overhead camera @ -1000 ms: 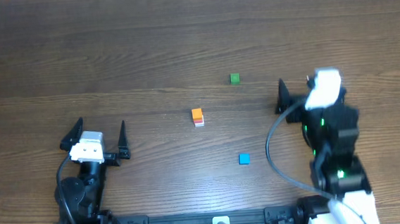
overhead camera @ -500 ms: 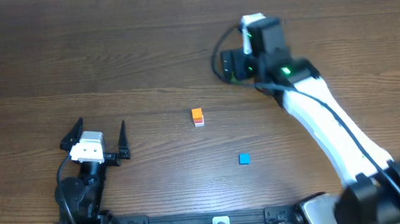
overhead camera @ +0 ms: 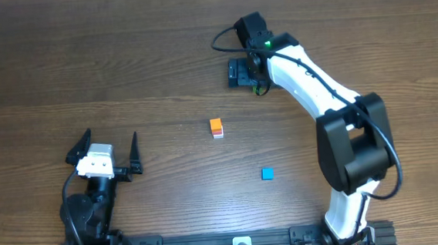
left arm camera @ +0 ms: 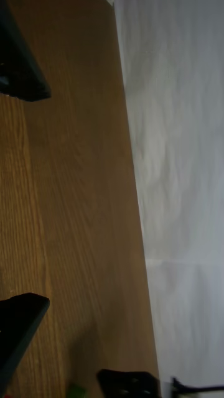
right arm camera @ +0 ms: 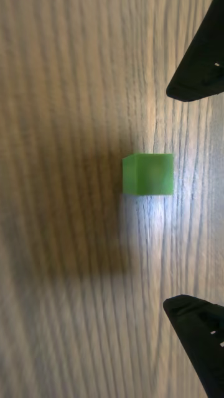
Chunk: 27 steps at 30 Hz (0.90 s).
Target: Stack Cubes
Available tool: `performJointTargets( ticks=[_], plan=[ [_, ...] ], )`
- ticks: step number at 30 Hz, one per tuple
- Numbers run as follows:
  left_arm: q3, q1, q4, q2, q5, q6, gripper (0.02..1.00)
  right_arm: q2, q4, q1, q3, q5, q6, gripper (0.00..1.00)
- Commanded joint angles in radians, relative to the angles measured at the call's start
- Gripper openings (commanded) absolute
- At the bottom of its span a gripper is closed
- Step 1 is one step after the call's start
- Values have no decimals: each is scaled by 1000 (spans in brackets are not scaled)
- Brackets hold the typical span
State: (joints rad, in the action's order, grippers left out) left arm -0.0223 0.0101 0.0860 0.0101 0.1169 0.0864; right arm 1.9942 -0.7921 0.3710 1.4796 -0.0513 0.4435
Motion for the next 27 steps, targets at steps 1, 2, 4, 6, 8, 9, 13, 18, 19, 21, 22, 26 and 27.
performJointTargets(
  ticks=[1,2,4,6,8,9,13,18,19,21,22,26,27],
  plan=[
    [6,7,-1,-7,6,11,998,34,-17,5,24,1,58,991],
    [6,7,-1,-7,6,11,998,39,-20,5,24,1,58,991],
    [6,7,-1,-7,6,11,998,53,-22,5,24,-2,58,991],
    [6,7,-1,-7,6,11,1000,68,-18,5,24,-8,56,991],
    [6,7,-1,-7,6,11,998,79,-11,3,24,-17,46,991],
    [6,7,-1,-7,6,11,998,84,-8,3,24,-18,38,991],
    [6,7,-1,-7,6,11,998,88,5,2,24,-18,-16,991],
    [6,7,-1,-7,6,11,998,88,18,-11,24,-22,-49,993],
    [6,7,-1,-7,6,11,998,88,19,-13,24,-25,-52,991],
    [6,7,-1,-7,6,11,998,88,24,-18,24,-25,-68,991],
    [6,7,-1,-7,6,11,998,88,26,-21,24,-25,-75,993],
    [6,7,-1,-7,6,11,998,89,27,-26,24,-25,-88,958],
    [6,7,-1,-7,6,11,996,90,28,-26,24,-25,-94,932]
  ],
)
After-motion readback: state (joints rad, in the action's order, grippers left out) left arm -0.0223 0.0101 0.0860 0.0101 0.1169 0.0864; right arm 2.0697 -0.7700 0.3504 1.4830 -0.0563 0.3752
